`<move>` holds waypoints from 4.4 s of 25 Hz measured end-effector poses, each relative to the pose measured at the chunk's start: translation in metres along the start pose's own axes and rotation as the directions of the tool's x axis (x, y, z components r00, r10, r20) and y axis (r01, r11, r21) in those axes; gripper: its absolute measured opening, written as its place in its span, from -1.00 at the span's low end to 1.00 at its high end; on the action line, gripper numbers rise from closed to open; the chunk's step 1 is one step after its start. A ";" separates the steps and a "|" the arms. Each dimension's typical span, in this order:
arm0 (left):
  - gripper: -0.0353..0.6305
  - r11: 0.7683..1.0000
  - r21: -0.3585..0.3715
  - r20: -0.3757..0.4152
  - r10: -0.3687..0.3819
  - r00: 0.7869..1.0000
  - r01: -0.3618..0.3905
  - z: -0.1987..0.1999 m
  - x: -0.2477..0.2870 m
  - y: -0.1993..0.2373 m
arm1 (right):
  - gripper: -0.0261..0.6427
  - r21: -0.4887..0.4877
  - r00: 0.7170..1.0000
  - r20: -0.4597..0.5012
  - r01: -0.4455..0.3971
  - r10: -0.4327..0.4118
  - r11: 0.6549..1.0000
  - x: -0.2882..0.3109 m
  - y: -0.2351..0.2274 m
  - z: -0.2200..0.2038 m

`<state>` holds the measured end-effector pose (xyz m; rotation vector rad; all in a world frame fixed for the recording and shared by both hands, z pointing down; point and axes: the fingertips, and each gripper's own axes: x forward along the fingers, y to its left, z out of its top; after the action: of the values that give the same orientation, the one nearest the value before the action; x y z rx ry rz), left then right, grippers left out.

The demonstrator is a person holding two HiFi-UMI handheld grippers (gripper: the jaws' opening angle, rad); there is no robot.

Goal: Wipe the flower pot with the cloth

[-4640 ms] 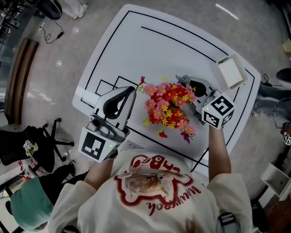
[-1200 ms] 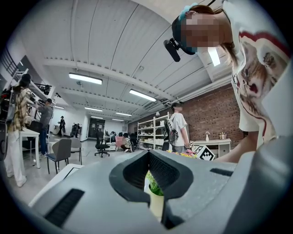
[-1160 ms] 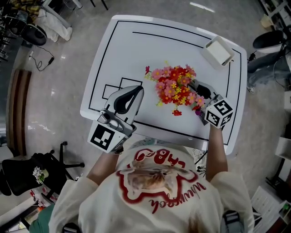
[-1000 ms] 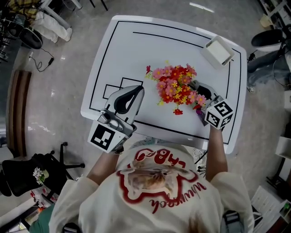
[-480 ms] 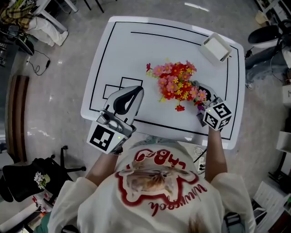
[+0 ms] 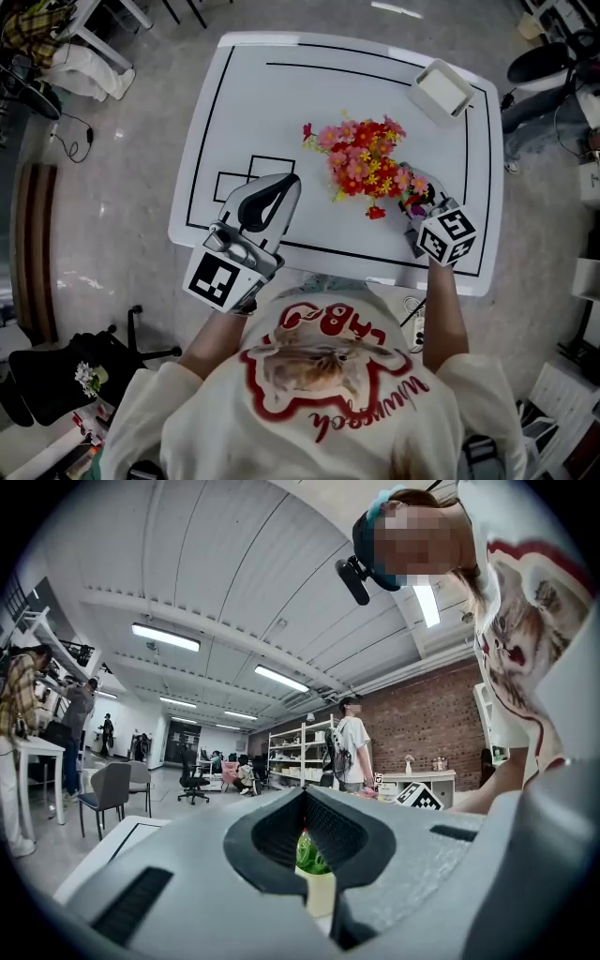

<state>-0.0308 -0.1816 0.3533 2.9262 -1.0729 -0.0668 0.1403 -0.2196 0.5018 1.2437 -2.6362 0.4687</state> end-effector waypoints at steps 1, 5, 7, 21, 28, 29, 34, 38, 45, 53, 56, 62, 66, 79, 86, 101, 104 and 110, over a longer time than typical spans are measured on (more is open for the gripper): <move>-0.88 1.000 0.000 0.000 -0.003 1.000 0.003 0.000 -0.001 0.000 | -0.74 0.002 1.000 0.002 0.008 -0.008 1.000 -0.001 0.001 0.000; -0.88 1.000 -0.002 0.002 -0.016 1.000 0.016 -0.001 -0.003 -0.001 | -0.74 0.010 0.999 0.008 0.037 -0.037 0.999 -0.002 0.002 -0.002; -0.88 1.000 -0.002 0.005 -0.024 1.000 0.024 -0.001 -0.004 -0.001 | -0.74 0.013 0.999 0.012 0.052 -0.052 0.999 -0.002 0.002 -0.002; -0.88 0.998 -0.002 0.009 -0.060 0.998 0.060 0.002 -0.021 -0.001 | -0.74 0.022 0.993 0.021 0.117 -0.118 0.993 -0.009 0.013 -0.005; -0.88 0.997 -0.009 0.011 -0.076 0.997 0.076 -0.002 -0.025 0.000 | -0.74 0.021 0.991 0.021 0.129 -0.130 0.991 -0.010 0.020 -0.008; -0.88 0.997 -0.013 0.012 -0.077 0.997 0.077 -0.002 -0.025 0.000 | -0.74 0.019 0.991 0.020 0.131 -0.131 0.991 -0.011 0.021 -0.008; -0.88 0.996 -0.016 0.007 -0.087 0.996 0.087 -0.002 -0.027 -0.004 | -0.74 0.010 0.990 0.019 0.138 -0.138 0.990 -0.013 0.023 -0.009; -0.88 0.996 -0.014 0.011 -0.092 0.996 0.092 -0.002 -0.028 -0.005 | -0.74 0.013 0.989 0.022 0.147 -0.147 0.989 -0.012 0.024 -0.010; -0.88 0.994 -0.011 0.014 -0.111 0.994 0.111 -0.004 -0.032 -0.009 | -0.74 0.014 0.987 0.024 0.161 -0.161 0.987 -0.013 0.031 -0.013; -0.88 0.993 -0.020 0.005 -0.119 0.993 0.119 -0.006 -0.035 -0.009 | -0.74 0.024 0.980 0.026 0.197 -0.197 0.980 -0.014 0.031 -0.013; -0.88 0.992 -0.023 0.004 -0.121 0.993 0.122 -0.008 -0.038 -0.009 | -0.74 0.023 0.978 0.028 0.206 -0.207 0.978 -0.013 0.032 -0.014; -0.88 0.991 -0.021 0.003 -0.133 0.991 0.133 -0.007 -0.043 -0.014 | -0.74 -0.011 0.976 0.018 0.217 -0.216 0.976 -0.014 0.042 -0.017; -0.88 0.990 -0.023 0.003 -0.140 0.990 0.140 -0.008 -0.047 -0.016 | -0.74 -0.015 0.973 0.015 0.232 -0.232 0.973 -0.014 0.044 -0.019; -0.88 0.989 -0.034 0.006 -0.144 0.990 0.144 -0.010 -0.054 -0.018 | -0.74 0.035 0.945 0.017 0.325 -0.326 0.945 -0.014 0.047 -0.020; -0.88 0.988 -0.049 0.010 -0.144 0.990 0.144 -0.012 -0.056 -0.018 | -0.73 0.045 0.932 0.020 0.360 -0.361 0.932 -0.013 0.054 -0.022; -0.88 0.989 -0.053 0.011 -0.136 0.991 0.137 -0.012 -0.063 -0.018 | -0.73 0.098 0.907 0.032 0.415 -0.419 0.905 -0.009 0.068 -0.020; -0.88 0.989 -0.057 0.013 -0.134 0.991 0.135 -0.013 -0.064 -0.017 | -0.73 0.109 0.904 0.036 0.421 -0.427 0.900 -0.007 0.071 -0.020; -0.88 0.988 -0.062 0.012 -0.138 0.990 0.139 -0.015 -0.065 -0.020 | -0.73 0.148 0.904 0.045 0.415 -0.426 0.898 -0.004 0.075 -0.019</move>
<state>-0.0670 -0.1244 0.3692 2.9420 -0.8507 -0.1118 0.0852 -0.1647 0.5025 1.8497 -2.3175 0.5362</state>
